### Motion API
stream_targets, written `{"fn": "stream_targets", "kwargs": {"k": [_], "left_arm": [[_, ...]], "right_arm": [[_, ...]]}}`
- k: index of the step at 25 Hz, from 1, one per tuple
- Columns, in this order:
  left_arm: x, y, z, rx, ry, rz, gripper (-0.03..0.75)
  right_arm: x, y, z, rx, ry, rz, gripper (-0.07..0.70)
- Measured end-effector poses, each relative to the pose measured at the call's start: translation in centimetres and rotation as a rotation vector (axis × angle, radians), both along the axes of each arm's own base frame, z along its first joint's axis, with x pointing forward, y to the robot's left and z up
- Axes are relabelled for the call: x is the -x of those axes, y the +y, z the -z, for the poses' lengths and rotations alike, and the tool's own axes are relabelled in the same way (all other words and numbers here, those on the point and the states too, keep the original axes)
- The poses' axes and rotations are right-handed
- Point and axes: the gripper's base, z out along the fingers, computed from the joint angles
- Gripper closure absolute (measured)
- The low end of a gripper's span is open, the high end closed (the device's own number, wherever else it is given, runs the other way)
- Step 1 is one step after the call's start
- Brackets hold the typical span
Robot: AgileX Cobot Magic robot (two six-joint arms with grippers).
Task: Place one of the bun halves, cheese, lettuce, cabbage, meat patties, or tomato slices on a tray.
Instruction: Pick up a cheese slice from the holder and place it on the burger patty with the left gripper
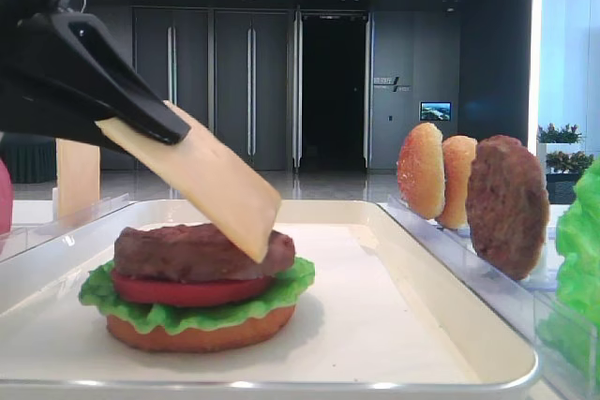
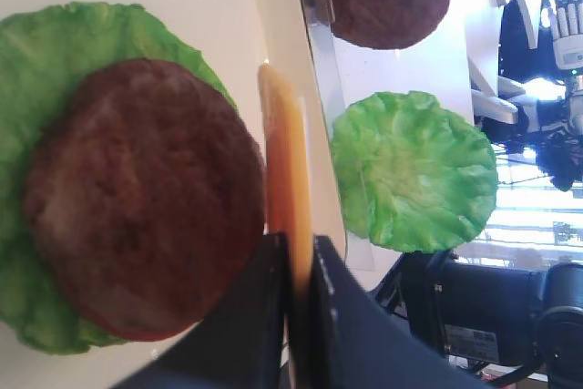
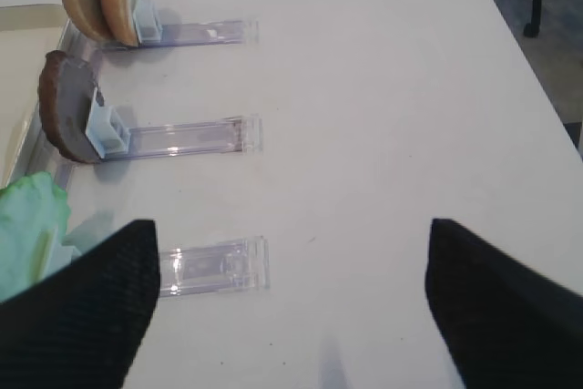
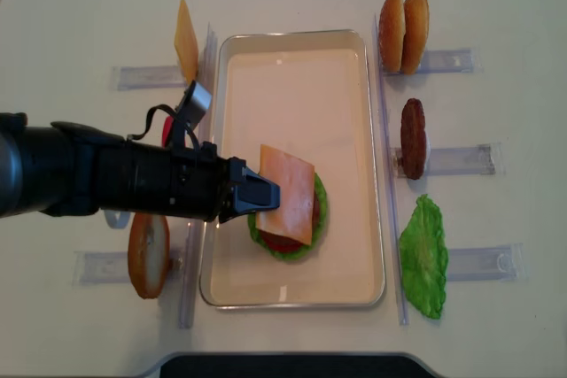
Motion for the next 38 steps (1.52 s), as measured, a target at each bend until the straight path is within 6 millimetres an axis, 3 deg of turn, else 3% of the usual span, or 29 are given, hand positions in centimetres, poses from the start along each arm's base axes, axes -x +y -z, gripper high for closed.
{"fn": "stream_targets", "kwargs": {"k": [19,22,26,28,31,38], "left_arm": [[-0.30,0.52,0.61,-0.090,-0.025,-0.024,0.674],[-0.38,0.60,0.68,-0.102,-0.029,-0.032,0.549],[-0.38,0.62,0.71,-0.106,-0.030,-0.030,0.169],[-0.35,0.63,0.72,-0.108,-0.029,-0.027,0.074],[-0.25,0.68,0.79,-0.123,-0.004,-0.020,0.034],[-0.75,0.99,0.48,-0.239,0.073,0.018,0.024]], "right_arm": [[0.00,0.00,0.00,0.000,0.000,0.000,0.038],[0.00,0.00,0.00,0.000,0.000,0.000,0.038],[0.00,0.00,0.00,0.000,0.000,0.000,0.038],[0.00,0.00,0.00,0.000,0.000,0.000,0.038],[0.00,0.00,0.00,0.000,0.000,0.000,0.038],[0.00,0.00,0.00,0.000,0.000,0.000,0.038]]}}
